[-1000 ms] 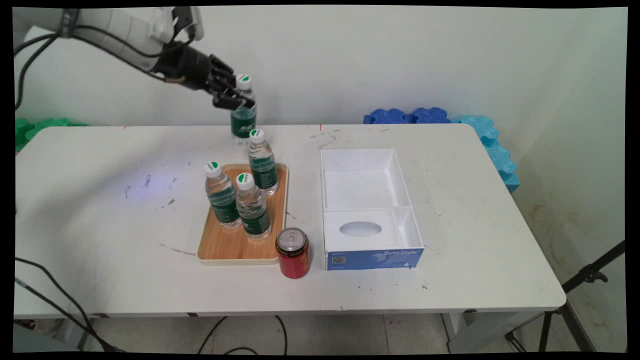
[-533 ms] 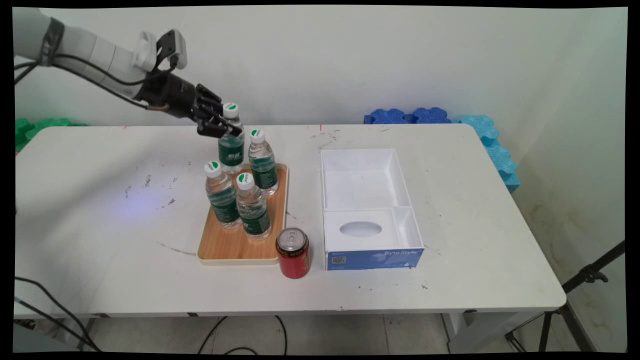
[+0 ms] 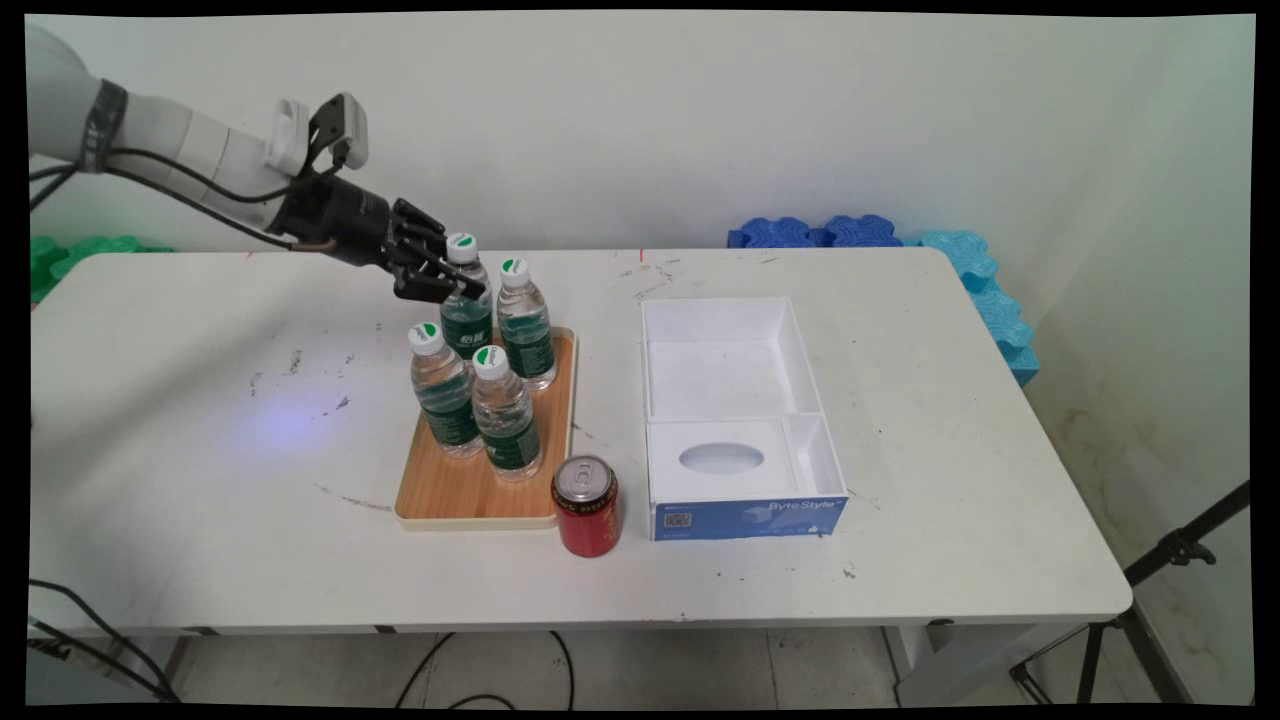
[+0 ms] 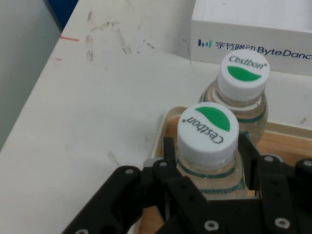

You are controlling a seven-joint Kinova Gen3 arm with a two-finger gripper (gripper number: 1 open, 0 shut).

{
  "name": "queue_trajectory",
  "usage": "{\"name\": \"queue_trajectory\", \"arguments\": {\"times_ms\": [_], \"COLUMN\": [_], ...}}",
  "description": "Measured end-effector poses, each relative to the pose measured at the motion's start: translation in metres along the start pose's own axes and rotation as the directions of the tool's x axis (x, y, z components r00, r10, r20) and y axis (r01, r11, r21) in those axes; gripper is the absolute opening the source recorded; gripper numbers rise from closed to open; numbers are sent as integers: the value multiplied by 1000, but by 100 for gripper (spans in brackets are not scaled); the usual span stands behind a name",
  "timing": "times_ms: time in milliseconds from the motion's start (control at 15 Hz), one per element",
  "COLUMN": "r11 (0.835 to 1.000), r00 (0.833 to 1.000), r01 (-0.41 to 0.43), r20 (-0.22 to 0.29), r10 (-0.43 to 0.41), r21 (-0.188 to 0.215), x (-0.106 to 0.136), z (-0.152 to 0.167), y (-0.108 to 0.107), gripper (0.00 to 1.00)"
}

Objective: Place the picked object on the tray

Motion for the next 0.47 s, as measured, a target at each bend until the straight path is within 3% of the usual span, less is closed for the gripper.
{"name": "queue_trajectory", "arguments": {"times_ms": [133,200,467], "r11": [1000,1000,1000], "r00": [1000,1000,999], "r01": [9,12,14], "r20": [-9,-16,-41], "r10": [-9,-12,-14], "r21": [-3,-4,-8], "x": [-7,-10,-20], "z": [4,6,12], "y": [1,1,1], "gripper": [0,100,100]}}
